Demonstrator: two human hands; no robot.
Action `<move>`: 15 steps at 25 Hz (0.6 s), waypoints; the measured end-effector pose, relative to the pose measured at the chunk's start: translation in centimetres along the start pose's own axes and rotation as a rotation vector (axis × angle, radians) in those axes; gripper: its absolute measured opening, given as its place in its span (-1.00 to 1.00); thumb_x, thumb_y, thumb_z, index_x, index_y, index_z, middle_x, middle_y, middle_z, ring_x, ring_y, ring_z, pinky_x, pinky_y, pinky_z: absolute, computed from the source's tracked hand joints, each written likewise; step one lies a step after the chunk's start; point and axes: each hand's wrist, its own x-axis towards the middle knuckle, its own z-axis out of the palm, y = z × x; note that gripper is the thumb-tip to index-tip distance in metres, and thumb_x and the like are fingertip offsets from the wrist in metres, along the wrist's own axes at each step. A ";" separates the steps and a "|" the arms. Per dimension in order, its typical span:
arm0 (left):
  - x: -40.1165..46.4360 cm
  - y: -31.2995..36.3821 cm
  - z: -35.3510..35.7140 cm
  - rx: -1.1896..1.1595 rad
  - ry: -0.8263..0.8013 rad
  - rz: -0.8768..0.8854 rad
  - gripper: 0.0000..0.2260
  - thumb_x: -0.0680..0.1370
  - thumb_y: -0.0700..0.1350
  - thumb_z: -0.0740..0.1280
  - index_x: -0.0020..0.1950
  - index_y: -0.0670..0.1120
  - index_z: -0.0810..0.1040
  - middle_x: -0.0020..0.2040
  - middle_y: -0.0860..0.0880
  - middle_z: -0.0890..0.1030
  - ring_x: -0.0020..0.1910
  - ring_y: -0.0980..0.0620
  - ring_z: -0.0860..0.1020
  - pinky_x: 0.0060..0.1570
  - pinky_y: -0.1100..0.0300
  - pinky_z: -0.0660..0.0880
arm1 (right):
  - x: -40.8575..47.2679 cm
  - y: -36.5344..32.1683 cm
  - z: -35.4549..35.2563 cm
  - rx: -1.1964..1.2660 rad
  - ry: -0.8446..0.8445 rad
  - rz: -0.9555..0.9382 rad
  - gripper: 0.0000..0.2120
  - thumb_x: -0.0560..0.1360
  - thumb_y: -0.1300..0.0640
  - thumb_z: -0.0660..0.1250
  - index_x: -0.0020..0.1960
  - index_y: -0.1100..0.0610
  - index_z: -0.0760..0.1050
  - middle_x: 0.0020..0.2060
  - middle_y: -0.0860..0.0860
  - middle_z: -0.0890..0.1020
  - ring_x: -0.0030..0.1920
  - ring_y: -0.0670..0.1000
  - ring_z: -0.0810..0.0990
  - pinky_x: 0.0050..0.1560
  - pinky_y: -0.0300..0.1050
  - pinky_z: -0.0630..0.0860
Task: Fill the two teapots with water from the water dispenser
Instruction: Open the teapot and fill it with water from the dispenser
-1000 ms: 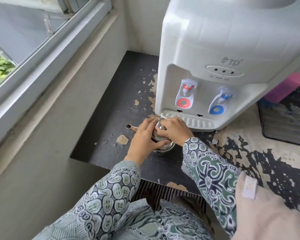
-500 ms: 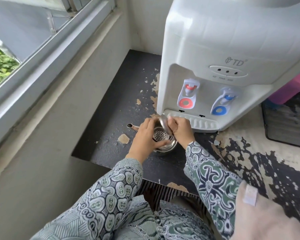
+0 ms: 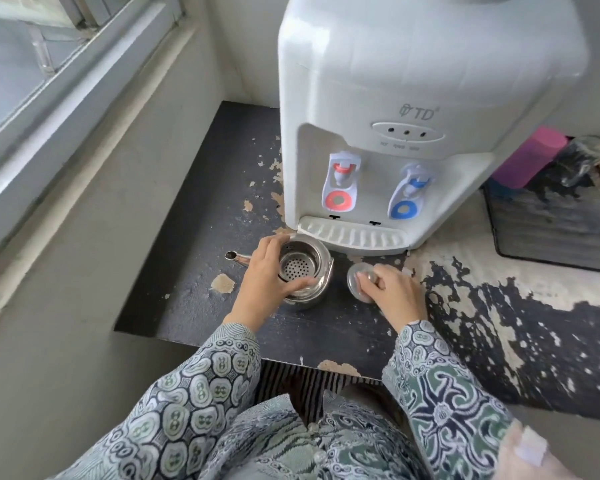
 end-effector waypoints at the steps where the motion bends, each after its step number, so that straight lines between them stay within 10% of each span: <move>1: 0.1 0.1 0.2 -0.001 -0.007 0.009 -0.28 0.28 0.06 0.51 0.34 -0.10 0.32 0.27 -0.04 0.39 0.28 0.04 0.38 0.30 0.24 0.28 | -0.3 0.4 0.2 -0.108 -0.020 -0.009 -0.69 0.47 -0.15 0.19 -0.30 0.05 0.32 -0.36 -0.04 0.49 -0.30 0.07 0.49 -0.16 -0.02 0.33; 8: -0.4 0.2 0.4 0.019 -0.039 0.038 -0.29 0.30 0.09 0.49 0.34 -0.11 0.31 0.30 -0.05 0.37 0.30 0.02 0.37 0.33 0.21 0.29 | -1.8 1.4 1.6 -0.312 -0.152 0.150 -0.62 0.44 -0.28 0.14 -0.03 0.03 0.36 -0.07 -0.05 0.54 0.01 0.04 0.52 0.08 0.12 0.30; 15: -0.7 -0.4 -1.2 0.014 -0.162 0.074 -0.21 0.31 0.25 0.40 0.41 0.00 0.16 0.45 0.03 0.06 0.38 0.16 0.19 0.32 0.21 0.24 | -0.9 -3.6 1.1 0.302 -0.090 -0.015 -0.61 0.44 -0.14 0.24 0.15 0.08 0.35 0.08 0.01 0.48 0.09 0.03 0.44 0.11 -0.01 0.40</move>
